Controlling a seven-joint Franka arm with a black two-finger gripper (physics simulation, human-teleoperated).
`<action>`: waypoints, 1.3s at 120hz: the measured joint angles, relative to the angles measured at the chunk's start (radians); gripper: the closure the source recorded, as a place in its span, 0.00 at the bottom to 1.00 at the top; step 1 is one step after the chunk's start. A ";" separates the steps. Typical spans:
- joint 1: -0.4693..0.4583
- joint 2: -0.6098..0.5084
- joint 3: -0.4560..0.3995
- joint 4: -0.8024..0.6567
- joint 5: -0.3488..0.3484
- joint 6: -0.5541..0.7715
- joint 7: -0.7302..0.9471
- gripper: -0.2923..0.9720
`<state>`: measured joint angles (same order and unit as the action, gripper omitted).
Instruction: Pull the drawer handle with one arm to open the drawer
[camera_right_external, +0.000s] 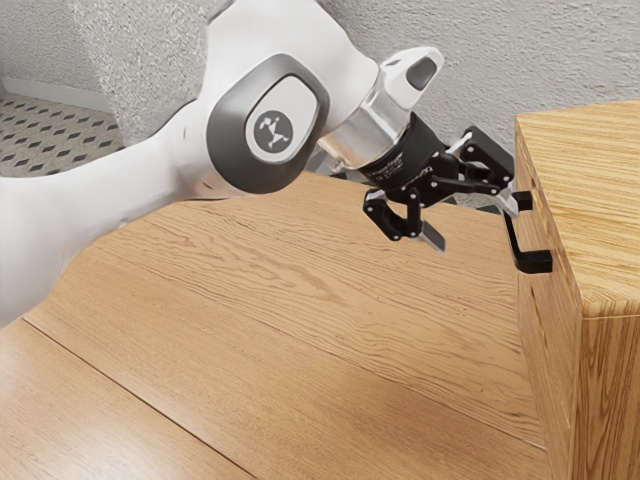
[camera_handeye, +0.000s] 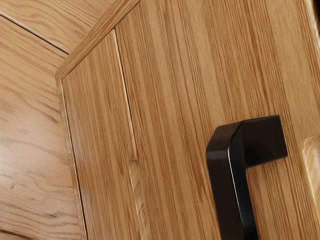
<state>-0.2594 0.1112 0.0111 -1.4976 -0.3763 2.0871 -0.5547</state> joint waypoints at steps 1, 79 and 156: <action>0.000 0.000 0.000 0.000 0.000 0.000 0.000 0.23; -0.001 0.015 0.003 -0.017 -0.001 0.006 -0.009 0.23; -0.022 -0.202 0.099 -0.302 -0.002 0.058 -0.008 0.23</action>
<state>-0.2809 -0.0906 0.1099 -1.7992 -0.3779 2.1453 -0.5629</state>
